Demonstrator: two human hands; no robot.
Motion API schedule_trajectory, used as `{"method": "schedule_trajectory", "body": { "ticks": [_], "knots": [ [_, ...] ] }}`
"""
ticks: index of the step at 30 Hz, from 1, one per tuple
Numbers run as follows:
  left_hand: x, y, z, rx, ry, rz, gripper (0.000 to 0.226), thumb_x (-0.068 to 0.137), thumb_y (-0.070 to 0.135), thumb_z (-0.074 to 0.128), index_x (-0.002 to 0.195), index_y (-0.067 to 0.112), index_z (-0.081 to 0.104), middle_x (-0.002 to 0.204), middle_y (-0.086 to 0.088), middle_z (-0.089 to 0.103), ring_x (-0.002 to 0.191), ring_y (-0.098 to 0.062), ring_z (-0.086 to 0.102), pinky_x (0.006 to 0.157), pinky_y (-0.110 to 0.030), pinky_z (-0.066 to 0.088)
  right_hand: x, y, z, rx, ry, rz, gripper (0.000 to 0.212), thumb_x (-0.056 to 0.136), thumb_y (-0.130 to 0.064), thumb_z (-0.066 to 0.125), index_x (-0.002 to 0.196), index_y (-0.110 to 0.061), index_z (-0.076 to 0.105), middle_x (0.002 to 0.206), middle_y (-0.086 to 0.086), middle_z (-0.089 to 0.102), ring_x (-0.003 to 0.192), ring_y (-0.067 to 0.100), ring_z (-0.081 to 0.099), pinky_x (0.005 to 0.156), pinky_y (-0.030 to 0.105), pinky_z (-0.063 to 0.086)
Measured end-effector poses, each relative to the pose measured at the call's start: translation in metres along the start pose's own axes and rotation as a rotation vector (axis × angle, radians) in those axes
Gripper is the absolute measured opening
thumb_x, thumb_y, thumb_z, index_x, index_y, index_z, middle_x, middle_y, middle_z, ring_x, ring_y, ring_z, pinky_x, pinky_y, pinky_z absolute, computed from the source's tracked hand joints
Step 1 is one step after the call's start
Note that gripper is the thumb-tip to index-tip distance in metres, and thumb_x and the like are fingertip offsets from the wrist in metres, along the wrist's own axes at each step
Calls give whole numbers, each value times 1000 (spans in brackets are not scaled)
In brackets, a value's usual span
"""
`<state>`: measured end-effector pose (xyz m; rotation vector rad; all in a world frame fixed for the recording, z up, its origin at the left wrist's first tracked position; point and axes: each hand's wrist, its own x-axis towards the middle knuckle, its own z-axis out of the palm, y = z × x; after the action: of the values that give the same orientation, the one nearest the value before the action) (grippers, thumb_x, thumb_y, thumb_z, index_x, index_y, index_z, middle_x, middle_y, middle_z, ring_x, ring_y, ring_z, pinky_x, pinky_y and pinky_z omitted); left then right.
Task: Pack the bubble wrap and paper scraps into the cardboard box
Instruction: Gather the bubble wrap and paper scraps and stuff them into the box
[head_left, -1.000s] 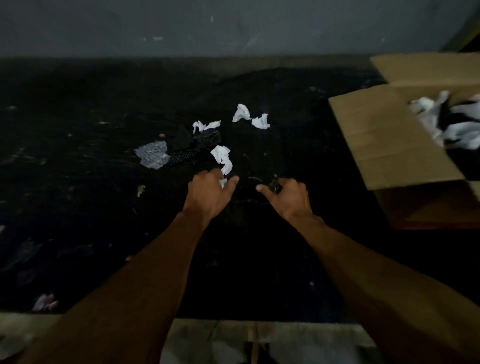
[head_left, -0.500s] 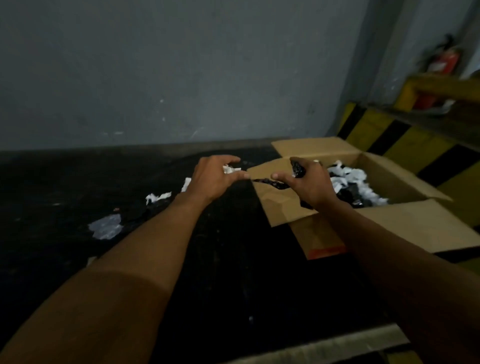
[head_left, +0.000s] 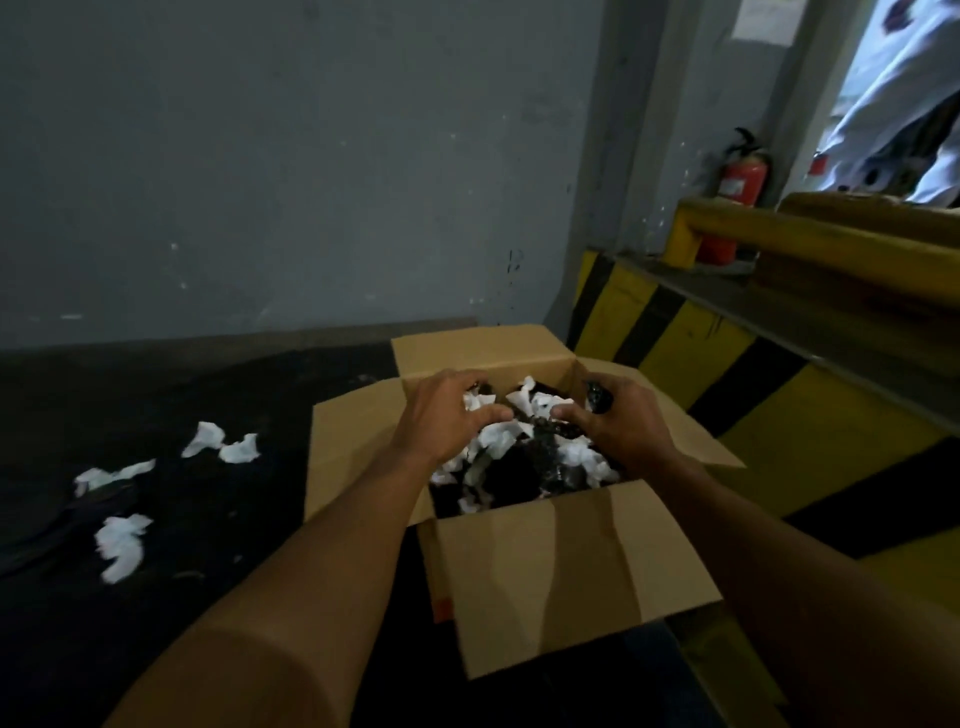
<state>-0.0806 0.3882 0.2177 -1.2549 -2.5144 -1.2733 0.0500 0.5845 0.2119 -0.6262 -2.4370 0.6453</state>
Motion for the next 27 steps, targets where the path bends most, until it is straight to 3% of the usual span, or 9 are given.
{"method": "schedule_trajectory", "body": {
  "ticks": [3,6,8,10,12,15,19,23,27],
  "knots": [
    [11,1,41,22,-21,-88,63,77,61,66,126,22,59,128,-3,59,116,-21,54,96,-37,45,16,36,6,-7,-49,-53,50,70,-64,72,103,-26,68,74,-7,65,70,12,60,58,24,38],
    [13,-2,70,180,-146,-298,72,79,77,37,139,36,38,147,-3,36,133,-28,37,106,-50,36,26,63,23,-48,-167,-13,70,73,-79,55,122,-29,58,115,8,60,108,25,50,87,38,44],
    [14,-6,81,214,-202,-347,64,85,69,29,140,38,36,150,-3,34,135,-27,35,107,-47,34,30,75,34,-34,-254,85,80,71,-86,44,130,-33,52,136,9,48,125,30,42,103,48,40],
    [16,-8,89,207,-195,-320,48,98,47,31,140,29,44,149,-4,40,134,-24,39,108,-36,33,35,82,40,50,-268,128,82,70,-88,40,129,-34,53,137,9,51,124,29,47,103,48,41],
    [16,-7,90,216,-177,-311,41,102,29,32,138,19,49,146,-5,45,133,-23,41,106,-30,30,38,85,43,114,-246,108,67,81,-74,40,126,-28,57,131,9,55,120,28,51,102,45,42],
    [18,-7,89,230,-127,-295,38,100,20,36,131,14,56,133,-10,57,121,-26,51,97,-28,37,38,83,41,138,-201,50,40,88,-37,44,122,-22,59,130,9,51,120,29,47,103,44,38],
    [21,-7,85,271,-96,-263,34,96,16,40,120,13,64,113,-12,66,103,-27,60,86,-34,48,39,79,40,137,-198,-10,43,80,-1,57,120,-17,56,134,9,41,118,27,45,96,34,41],
    [16,-3,77,295,-54,-239,32,96,18,41,118,14,65,116,-13,64,103,-28,60,87,-38,49,39,70,45,164,-122,0,26,87,-24,56,113,-21,58,123,9,48,114,30,48,98,43,42],
    [7,-4,63,313,-6,-256,29,97,24,44,116,14,63,117,-11,60,103,-27,57,84,-33,45,39,50,46,197,-113,58,31,89,-40,52,114,-23,59,124,7,50,116,26,47,100,43,39]
  ]
}}
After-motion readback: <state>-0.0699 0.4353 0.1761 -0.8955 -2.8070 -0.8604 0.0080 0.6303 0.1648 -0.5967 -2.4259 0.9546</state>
